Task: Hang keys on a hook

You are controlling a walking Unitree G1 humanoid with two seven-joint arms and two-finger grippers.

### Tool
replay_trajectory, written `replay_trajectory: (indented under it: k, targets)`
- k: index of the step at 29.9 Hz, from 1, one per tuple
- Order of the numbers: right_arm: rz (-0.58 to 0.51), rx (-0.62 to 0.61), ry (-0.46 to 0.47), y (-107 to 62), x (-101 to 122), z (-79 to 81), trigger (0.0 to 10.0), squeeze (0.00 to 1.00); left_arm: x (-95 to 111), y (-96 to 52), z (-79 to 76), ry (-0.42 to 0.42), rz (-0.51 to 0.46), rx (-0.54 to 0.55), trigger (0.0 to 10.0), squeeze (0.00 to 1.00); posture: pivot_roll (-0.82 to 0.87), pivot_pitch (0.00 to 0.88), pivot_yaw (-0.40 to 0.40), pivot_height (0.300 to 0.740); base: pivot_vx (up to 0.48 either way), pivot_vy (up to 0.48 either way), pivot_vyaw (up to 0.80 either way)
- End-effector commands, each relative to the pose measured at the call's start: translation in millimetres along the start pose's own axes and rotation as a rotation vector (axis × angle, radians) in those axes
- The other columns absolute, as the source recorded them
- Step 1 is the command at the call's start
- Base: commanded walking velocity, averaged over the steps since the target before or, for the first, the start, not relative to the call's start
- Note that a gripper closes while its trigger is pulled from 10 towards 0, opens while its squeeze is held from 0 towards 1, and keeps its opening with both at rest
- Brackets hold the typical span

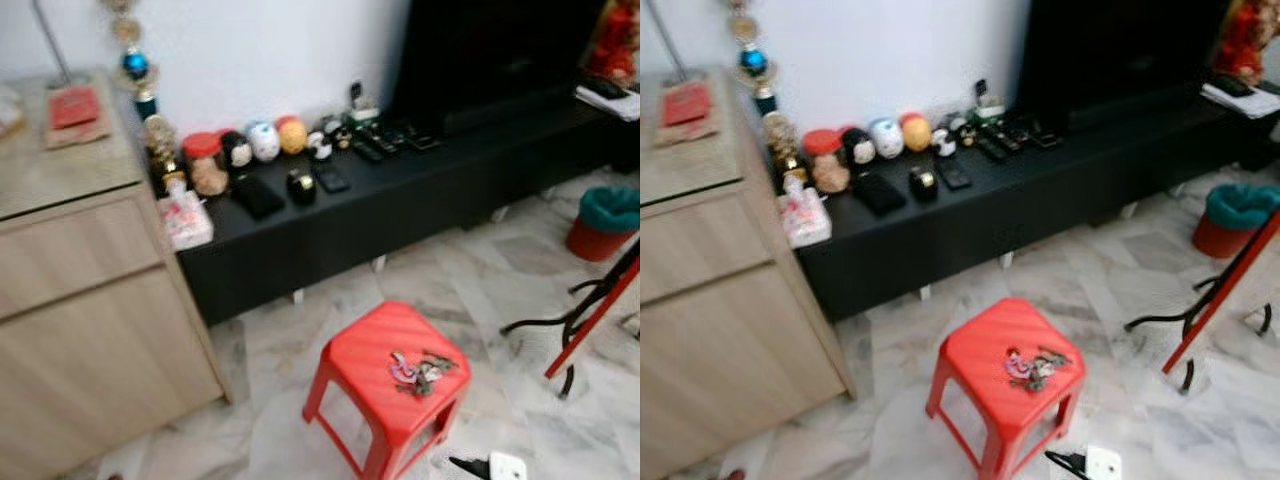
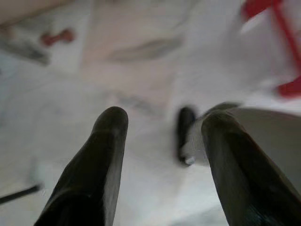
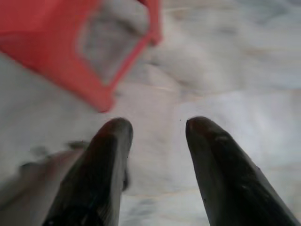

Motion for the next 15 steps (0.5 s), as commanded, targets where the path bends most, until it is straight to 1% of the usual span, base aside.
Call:
replay_trajectory:
  k: [1, 4, 8, 10, 15]
  targets:
    - [-0.016, 0.024, 0.014, 1.4, 5.2, 9.7, 10.0, 0.0, -4.2, -2.9, 11.9, 0.009, 0.015, 0.029, 10.0, 0.0, -0.02, 0.0, -0.036, 0.74, 0.0, 0.0, 0.0]
    - [-0.008, 0.017, 0.019, 0.5, 1.2, 6.0, 10.0, 0.0, -1.1, -1.5, 10.5, 0.003, 0.012, 0.032, 10.0, 0.0, -0.02, 0.0, -0.036, 0.74, 0.0, 0.0, 0.0]
    - [-0.007, 0.017, 0.025, 0.2, -0.2, 5.2, 10.0, 0.0, -1.1, -1.3, 8.9, 0.033, 0.013, 0.024, 10.0, 0.0, -0.02, 0.0, -0.033, 0.74, 0.0, 0.0, 0.0]
    - [-0.008, 0.018, 0.027, 0.2, -0.2, 5.3, 10.0, 0.0, -0.6, -1.0, 7.8, 0.034, 0.011, 0.022, 10.0, 0.0, -0.02, 0.0, -0.033, 0.74, 0.0, -0.277, 0.0]
    - [-0.02, 0.025, 0.026, 0.7, 3.1, 7.5, 10.0, 0.0, -0.1, -1.3, 9.1, 0.016, 0.004, 0.031, 10.0, 0.0, -0.02, 0.0, -0.039, 0.74, 0.0, -0.412, 0.0]
Point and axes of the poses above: a point about 5 cm out from each wrist's last joint towards the gripper, its own y axis pointing out of the wrist towards the gripper, its own x axis along the axis of the wrist's last joint, z = x × y, the point moved 5 cm from there along y, pointing out of the wrist towards the gripper, and after that the axes turned 5 degrees about -y, right-handed, at the moved point
